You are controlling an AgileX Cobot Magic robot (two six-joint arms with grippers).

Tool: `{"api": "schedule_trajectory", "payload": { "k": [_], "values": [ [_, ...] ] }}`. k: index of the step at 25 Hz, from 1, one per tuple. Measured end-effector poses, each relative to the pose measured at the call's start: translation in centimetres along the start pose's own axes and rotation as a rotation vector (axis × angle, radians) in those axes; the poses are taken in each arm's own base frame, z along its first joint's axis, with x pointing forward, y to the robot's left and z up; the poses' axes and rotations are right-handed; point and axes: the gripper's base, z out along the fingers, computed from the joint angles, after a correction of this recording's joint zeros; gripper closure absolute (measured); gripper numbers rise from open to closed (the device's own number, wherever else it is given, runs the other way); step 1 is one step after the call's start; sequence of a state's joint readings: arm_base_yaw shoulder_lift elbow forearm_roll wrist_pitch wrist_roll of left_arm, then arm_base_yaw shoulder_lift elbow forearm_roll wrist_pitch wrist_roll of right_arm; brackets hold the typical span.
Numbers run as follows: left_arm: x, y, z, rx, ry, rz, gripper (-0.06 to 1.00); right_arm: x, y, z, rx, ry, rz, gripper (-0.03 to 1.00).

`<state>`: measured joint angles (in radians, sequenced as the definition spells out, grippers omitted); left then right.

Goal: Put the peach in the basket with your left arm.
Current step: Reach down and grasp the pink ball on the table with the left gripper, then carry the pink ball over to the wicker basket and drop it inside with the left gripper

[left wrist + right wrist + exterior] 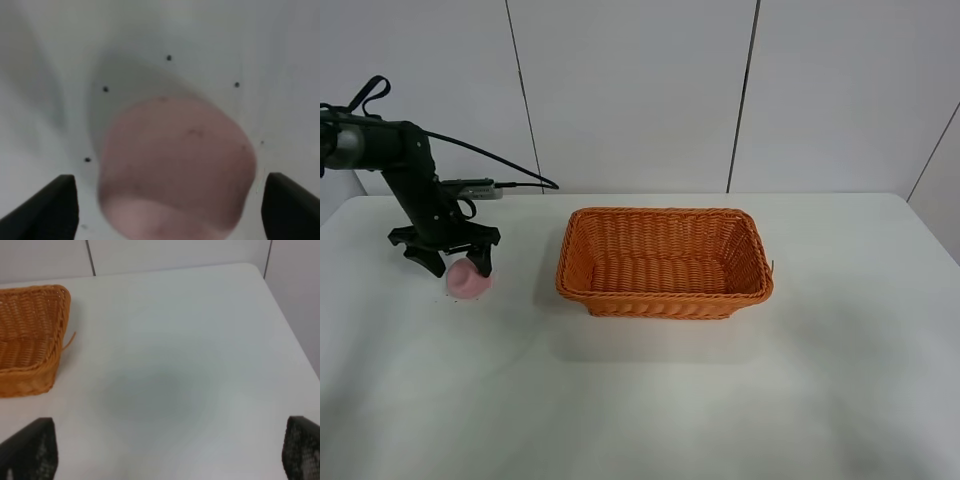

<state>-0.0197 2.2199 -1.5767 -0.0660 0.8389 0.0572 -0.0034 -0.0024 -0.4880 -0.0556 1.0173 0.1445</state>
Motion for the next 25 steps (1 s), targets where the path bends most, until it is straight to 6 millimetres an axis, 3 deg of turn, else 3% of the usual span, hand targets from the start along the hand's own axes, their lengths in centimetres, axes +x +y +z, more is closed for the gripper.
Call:
{"api": "schedule_trajectory", "payload": {
  "k": [8, 10, 13, 14, 16, 19, 25],
  "values": [
    [0.1, 0.0, 2.0, 0.017, 0.045, 0.012, 0.12, 0.0, 0.0, 0.0, 0.0, 0.0, 0.0, 0.27],
    [0.0, 0.0, 2.0, 0.017, 0.042, 0.012, 0.25, 0.0, 0.0, 0.0, 0.0, 0.0, 0.0, 0.27],
    [0.0, 0.0, 1.8, 0.015, 0.038, 0.014, 0.6, 0.0, 0.0, 0.0, 0.0, 0.0, 0.0, 0.27],
    [-0.1, 0.0, 1.3, 0.011, 0.03, 0.018, 0.7, 0.0, 0.0, 0.0, 0.0, 0.0, 0.0, 0.27],
    [0.0, 0.0, 0.2, -0.001, 0.018, 0.018, 0.8, 0.0, 0.0, 0.0, 0.0, 0.0, 0.0, 0.27],
    [0.0, -0.1, -2.1, -0.011, -0.012, 0.008, 0.81, 0.0, 0.0, 0.0, 0.0, 0.0, 0.0, 0.27],
    [0.3, -1.4, -10.2, -0.022, -0.124, 0.01, 0.81, 0.0, 0.0, 0.0, 0.0, 0.0, 0.0, 0.27]
  ]
}}
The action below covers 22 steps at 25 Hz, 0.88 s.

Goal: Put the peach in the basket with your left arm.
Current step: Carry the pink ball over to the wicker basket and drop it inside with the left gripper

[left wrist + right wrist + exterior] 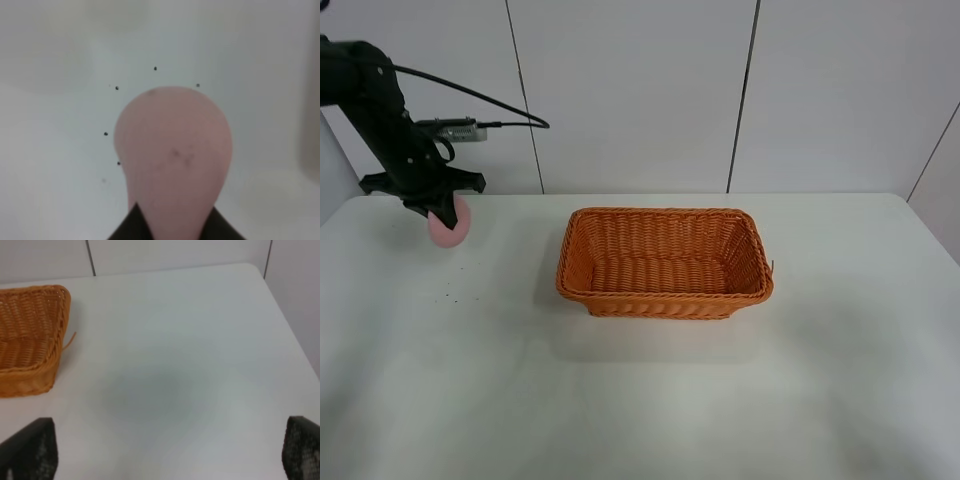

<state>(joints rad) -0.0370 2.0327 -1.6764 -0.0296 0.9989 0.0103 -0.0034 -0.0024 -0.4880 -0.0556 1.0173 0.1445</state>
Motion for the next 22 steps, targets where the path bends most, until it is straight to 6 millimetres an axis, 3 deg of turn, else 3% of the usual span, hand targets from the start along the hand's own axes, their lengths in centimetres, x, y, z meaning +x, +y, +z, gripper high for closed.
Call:
{"api": "schedule_trajectory", "payload": {
  "k": [6, 13, 18, 22],
  "values": [
    [0.1, -3.3, -2.6, -0.035, 0.011, 0.047, 0.81, 0.0, 0.0, 0.0, 0.0, 0.0, 0.0, 0.27],
    [-0.1, -12.5, -4.7, 0.051, -0.057, 0.227, 0.81, 0.0, 0.0, 0.0, 0.0, 0.0, 0.0, 0.27],
    [-0.1, -20.0, -2.4, 0.095, -0.055, 0.355, 0.81, 0.0, 0.0, 0.0, 0.0, 0.0, 0.0, 0.27],
    [0.4, -24.4, 1.0, 0.111, -0.026, 0.428, 0.81, 0.0, 0.0, 0.0, 0.0, 0.0, 0.0, 0.27]
  ]
}}
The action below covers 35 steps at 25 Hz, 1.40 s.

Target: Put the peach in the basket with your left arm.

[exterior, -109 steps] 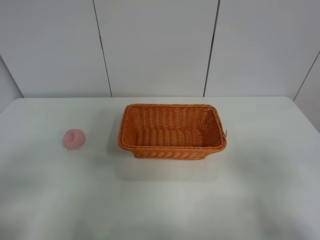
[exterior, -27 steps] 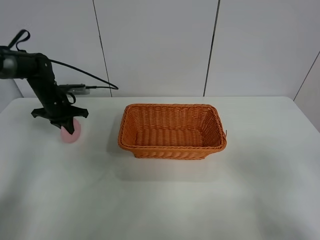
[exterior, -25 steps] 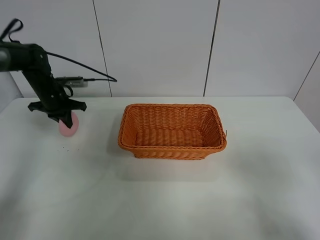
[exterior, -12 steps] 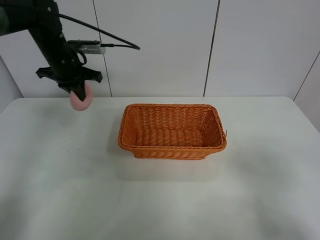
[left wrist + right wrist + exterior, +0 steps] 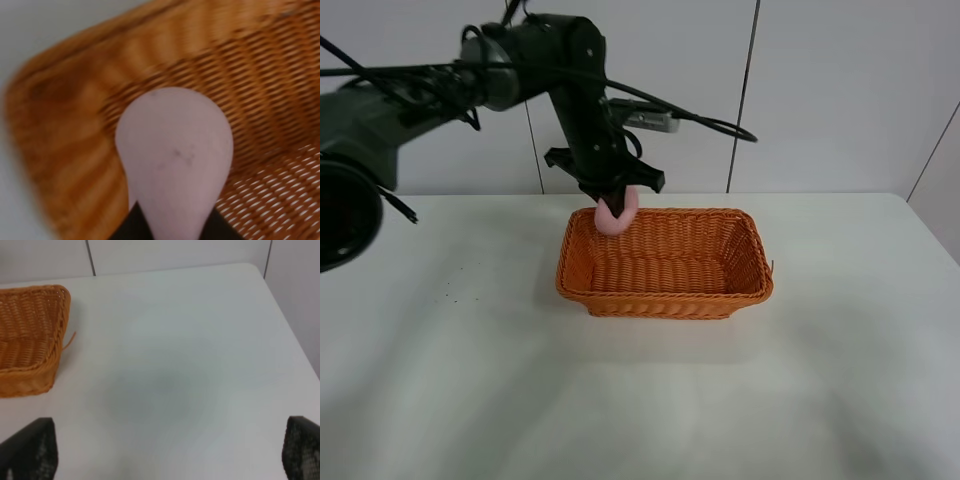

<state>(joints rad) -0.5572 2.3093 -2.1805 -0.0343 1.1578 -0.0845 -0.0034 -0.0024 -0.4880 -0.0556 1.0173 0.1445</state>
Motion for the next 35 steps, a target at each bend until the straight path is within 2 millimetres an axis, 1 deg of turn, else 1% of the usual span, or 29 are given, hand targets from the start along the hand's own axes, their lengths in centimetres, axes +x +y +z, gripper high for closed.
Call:
{"api": "schedule_trajectory", "payload": {
  "k": [2, 4, 7, 9, 11, 14, 15, 16, 18, 20, 22, 25, 27, 28, 30, 32, 33, 35],
  "values": [
    [-0.1, -1.2, 1.8, 0.009, 0.019, 0.021, 0.81, 0.0, 0.0, 0.0, 0.0, 0.0, 0.0, 0.27],
    [-0.1, -2.0, 3.6, 0.019, 0.033, 0.034, 0.81, 0.0, 0.0, 0.0, 0.0, 0.0, 0.0, 0.27],
    [0.0, -2.4, 6.2, 0.03, 0.053, 0.036, 0.81, 0.0, 0.0, 0.0, 0.0, 0.0, 0.0, 0.27],
    [0.1, -2.5, 7.2, 0.046, 0.069, 0.033, 0.76, 0.0, 0.0, 0.0, 0.0, 0.0, 0.0, 0.27],
    [0.2, -2.5, 7.7, 0.055, 0.08, 0.039, 0.63, 0.0, 0.0, 0.0, 0.0, 0.0, 0.0, 0.27],
    [0.2, -2.6, 7.7, 0.062, 0.087, 0.042, 0.29, 0.0, 0.0, 0.0, 0.0, 0.0, 0.0, 0.27],
    [0.3, -2.6, 7.7, 0.062, 0.091, 0.043, 0.2, 0.0, 0.0, 0.0, 0.0, 0.0, 0.0, 0.27],
    [0.3, -2.6, 7.7, 0.061, 0.098, 0.044, 0.13, 0.0, 0.0, 0.0, 0.0, 0.0, 0.0, 0.27],
    [0.6, -2.5, 7.6, 0.057, 0.123, 0.046, 0.07, 0.0, 0.0, 0.0, 0.0, 0.0, 0.0, 0.27],
    [0.7, -2.5, 7.1, 0.055, 0.143, 0.052, 0.05, 0.0, 0.0, 0.0, 0.0, 0.0, 0.0, 0.27],
    [0.4, -2.6, 5.9, 0.053, 0.114, 0.063, 0.04, 0.0, 0.0, 0.0, 0.0, 0.0, 0.0, 0.27],
    [-0.5, -2.2, 2.3, 0.048, 0.02, 0.072, 0.04, 0.0, 0.0, 0.0, 0.0, 0.0, 0.0, 0.27],
    [-0.9, -1.5, -0.3, 0.049, -0.037, 0.062, 0.04, 0.0, 0.0, 0.0, 0.0, 0.0, 0.0, 0.27],
    [-1.1, -0.7, -1.4, 0.047, -0.062, 0.047, 0.04, 0.0, 0.0, 0.0, 0.0, 0.0, 0.0, 0.27],
    [-1.3, 1.0, -2.8, 0.038, -0.092, 0.015, 0.04, 0.0, 0.0, 0.0, 0.0, 0.0, 0.0, 0.27],
    [-1.4, 3.3, -3.2, 0.024, -0.102, -0.029, 0.04, 0.0, 0.0, 0.0, 0.0, 0.0, 0.0, 0.27],
    [-1.5, 4.3, -3.3, 0.018, -0.103, -0.048, 0.04, 0.0, 0.0, 0.0, 0.0, 0.0, 0.0, 0.27],
    [-1.4, 6.9, -3.1, 0.0, -0.097, -0.087, 0.04, 0.0, 0.0, 0.0, 0.0, 0.0, 0.0, 0.27]
  ]
}}
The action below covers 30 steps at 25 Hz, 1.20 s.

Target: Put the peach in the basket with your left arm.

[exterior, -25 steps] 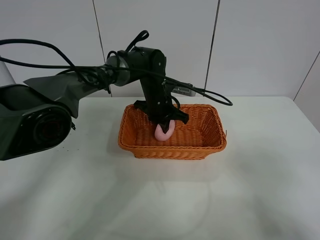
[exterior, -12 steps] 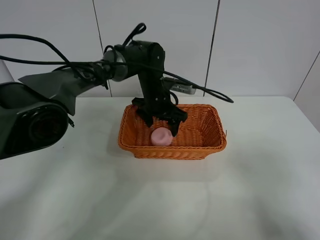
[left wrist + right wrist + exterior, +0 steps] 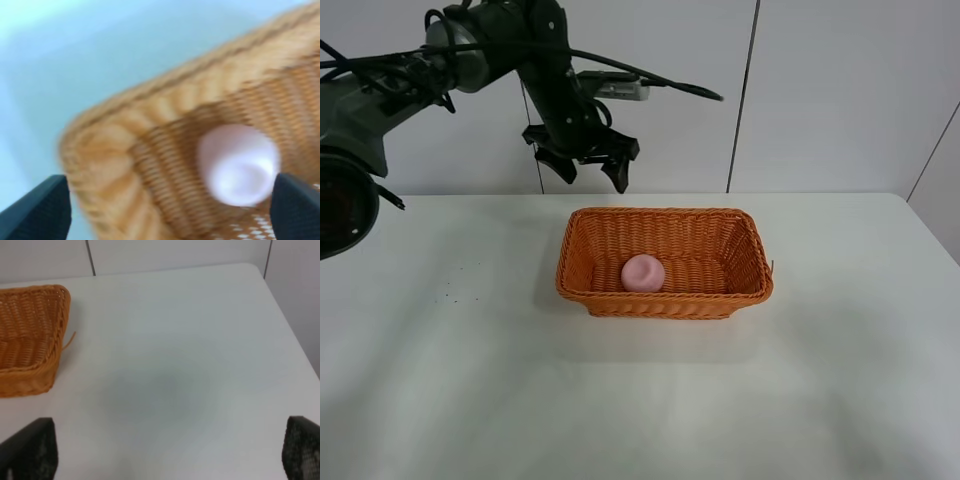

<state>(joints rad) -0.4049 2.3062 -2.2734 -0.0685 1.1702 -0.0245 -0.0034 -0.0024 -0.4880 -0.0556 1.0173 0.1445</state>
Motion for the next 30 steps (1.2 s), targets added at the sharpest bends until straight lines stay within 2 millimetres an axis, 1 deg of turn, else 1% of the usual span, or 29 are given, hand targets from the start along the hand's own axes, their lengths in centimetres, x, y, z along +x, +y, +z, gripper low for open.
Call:
{"api": "schedule_trajectory", "payload": {
  "k": [2, 5, 7, 10, 11, 13, 15, 18, 22, 24, 26, 27, 30],
  "values": [
    [0.0, 2.6, 0.0, -0.018, 0.004, -0.033, 0.04, 0.0, 0.0, 0.0, 0.0, 0.0, 0.0, 0.27],
    [0.5, 7.4, 0.0, -0.065, 0.02, -0.102, 0.04, 0.0, 0.0, 0.0, 0.0, 0.0, 0.0, 0.27],
    [1.3, 10.8, 0.2, -0.09, 0.043, -0.164, 0.04, 0.0, 0.0, 0.0, 0.0, 0.0, 0.0, 0.27],
    [2.8, 15.0, 0.7, -0.124, 0.089, -0.235, 0.04, 0.0, 0.0, 0.0, 0.0, 0.0, 0.0, 0.27],
    [3.4, 16.2, 0.8, -0.131, 0.104, -0.254, 0.04, 0.0, 0.0, 0.0, 0.0, 0.0, 0.0, 0.27],
    [4.1, 17.9, 0.9, -0.137, 0.118, -0.285, 0.04, 0.0, 0.0, 0.0, 0.0, 0.0, 0.0, 0.27],
    [4.6, 19.3, 0.7, -0.143, 0.12, -0.314, 0.04, 0.0, 0.0, 0.0, 0.0, 0.0, 0.0, 0.27],
    [5.0, 20.1, 0.5, -0.147, 0.122, -0.333, 0.04, 0.0, 0.0, 0.0, 0.0, 0.0, 0.0, 0.27],
    [5.4, 19.3, -0.1, -0.108, 0.124, -0.345, 0.05, 0.0, 0.0, 0.0, 0.0, 0.0, 0.0, 0.27],
    [5.9, 18.7, -1.1, -0.086, 0.121, -0.35, 0.05, 0.0, 0.0, 0.0, 0.0, 0.0, 0.0, 0.27],
    [6.7, 17.9, -2.8, -0.079, 0.119, -0.343, 0.05, 0.0, 0.0, 0.0, 0.0, 0.0, 0.0, 0.27],
    [7.5, 17.5, -3.3, -0.076, 0.133, -0.342, 0.05, 0.0, 0.0, 0.0, 0.0, 0.0, 0.0, 0.27],
    [10.2, 16.1, -5.6, -0.079, 0.161, -0.341, 0.06, 0.0, 0.0, 0.0, 0.0, 0.0, 0.0, 0.27]
  ]
}}
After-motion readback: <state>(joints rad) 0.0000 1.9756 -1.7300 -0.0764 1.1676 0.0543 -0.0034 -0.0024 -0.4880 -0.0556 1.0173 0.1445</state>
